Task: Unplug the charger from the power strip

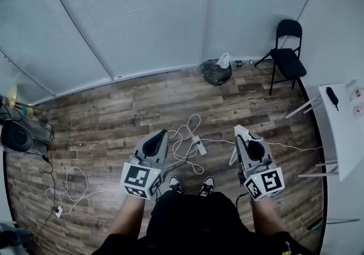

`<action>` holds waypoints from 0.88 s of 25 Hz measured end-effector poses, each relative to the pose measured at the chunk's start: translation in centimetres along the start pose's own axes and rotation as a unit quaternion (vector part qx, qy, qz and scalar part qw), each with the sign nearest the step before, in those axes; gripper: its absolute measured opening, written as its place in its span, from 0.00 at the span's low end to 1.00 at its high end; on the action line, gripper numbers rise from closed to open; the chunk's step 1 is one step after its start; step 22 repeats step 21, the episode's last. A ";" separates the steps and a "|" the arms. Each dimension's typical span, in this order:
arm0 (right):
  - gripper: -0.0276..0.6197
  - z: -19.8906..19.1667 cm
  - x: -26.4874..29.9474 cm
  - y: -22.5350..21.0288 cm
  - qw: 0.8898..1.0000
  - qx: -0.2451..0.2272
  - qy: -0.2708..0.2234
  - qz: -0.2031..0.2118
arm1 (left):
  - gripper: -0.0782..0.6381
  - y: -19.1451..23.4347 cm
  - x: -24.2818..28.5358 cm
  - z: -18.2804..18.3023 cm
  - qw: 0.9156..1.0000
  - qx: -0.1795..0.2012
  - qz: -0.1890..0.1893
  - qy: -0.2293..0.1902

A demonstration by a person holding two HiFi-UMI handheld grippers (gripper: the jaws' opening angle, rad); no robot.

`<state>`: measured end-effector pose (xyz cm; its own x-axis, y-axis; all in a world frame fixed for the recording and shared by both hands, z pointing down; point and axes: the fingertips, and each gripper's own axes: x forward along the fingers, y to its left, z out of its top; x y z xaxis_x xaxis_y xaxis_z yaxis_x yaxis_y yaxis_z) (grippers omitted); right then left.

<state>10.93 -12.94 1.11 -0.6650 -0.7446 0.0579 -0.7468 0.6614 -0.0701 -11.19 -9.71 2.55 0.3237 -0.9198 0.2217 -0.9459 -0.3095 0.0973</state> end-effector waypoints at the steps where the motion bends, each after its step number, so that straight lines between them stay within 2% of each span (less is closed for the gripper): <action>1: 0.21 0.7 0.0 0.4 1.000 -0.004 -0.004 0.001 | 0.13 0.1 -0.2 0.6 1.000 0.002 -0.001 -0.007; 7: 0.21 2.8 -1.2 2.2 1.000 -0.012 -0.022 0.011 | 0.13 -1.2 -1.6 2.1 0.999 0.005 -0.018 -0.030; 15: 0.21 3.7 -1.2 3.2 0.999 -0.023 -0.024 0.011 | 0.13 -1.4 -2.1 2.4 0.999 0.006 -0.028 -0.032; 22: 0.21 2.6 -2.5 2.0 1.000 -0.006 -0.028 -0.004 | 0.13 -2.1 -1.8 2.1 0.998 -0.029 -0.042 -0.037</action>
